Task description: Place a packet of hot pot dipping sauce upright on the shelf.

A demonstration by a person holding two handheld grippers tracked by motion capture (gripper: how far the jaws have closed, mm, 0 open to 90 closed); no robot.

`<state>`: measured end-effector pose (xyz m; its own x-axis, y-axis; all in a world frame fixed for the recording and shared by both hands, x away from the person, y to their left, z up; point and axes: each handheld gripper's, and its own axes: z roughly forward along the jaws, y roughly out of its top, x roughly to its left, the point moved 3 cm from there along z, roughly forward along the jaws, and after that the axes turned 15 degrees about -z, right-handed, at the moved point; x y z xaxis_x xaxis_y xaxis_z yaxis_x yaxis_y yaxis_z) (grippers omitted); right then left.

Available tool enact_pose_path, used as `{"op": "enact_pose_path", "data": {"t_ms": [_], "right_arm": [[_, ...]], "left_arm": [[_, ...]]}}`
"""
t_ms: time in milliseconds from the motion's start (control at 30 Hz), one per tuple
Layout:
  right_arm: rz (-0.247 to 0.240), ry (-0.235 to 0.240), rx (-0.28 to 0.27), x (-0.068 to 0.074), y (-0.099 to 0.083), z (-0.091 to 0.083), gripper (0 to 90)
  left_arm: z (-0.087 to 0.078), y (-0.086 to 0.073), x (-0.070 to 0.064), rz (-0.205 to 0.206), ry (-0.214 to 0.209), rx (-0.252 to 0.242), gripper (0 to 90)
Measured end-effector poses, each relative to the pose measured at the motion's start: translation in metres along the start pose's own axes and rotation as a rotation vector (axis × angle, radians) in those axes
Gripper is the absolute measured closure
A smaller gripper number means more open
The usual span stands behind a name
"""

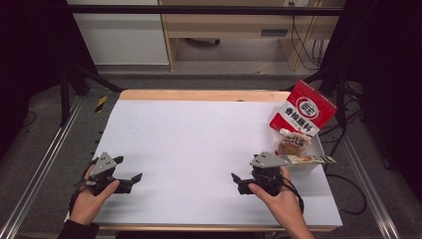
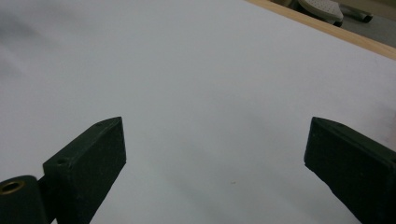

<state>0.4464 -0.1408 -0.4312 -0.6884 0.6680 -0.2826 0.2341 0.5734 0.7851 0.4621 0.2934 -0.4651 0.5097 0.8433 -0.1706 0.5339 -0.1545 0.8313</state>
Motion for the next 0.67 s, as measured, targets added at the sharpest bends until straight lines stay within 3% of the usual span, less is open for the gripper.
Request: {"op": "enact_pose_path", "data": {"t_ms": [267, 433, 667], "right_arm": [[0.044, 0.029, 0.031, 0.005, -0.003, 0.036, 6.6], [0.075, 0.008, 0.041, 0.008, -0.009, 0.056, 8.6], [0.051, -0.01, 0.018, 0.016, -0.014, 0.056, 9.8]], "left_arm": [[0.0, -0.001, 0.004, -0.002, 0.028, 0.01, 5.0], [0.001, -0.002, 0.006, -0.001, 0.052, 0.017, 5.0], [0.009, -0.002, 0.004, 0.023, 0.06, 0.034, 5.1]]}}
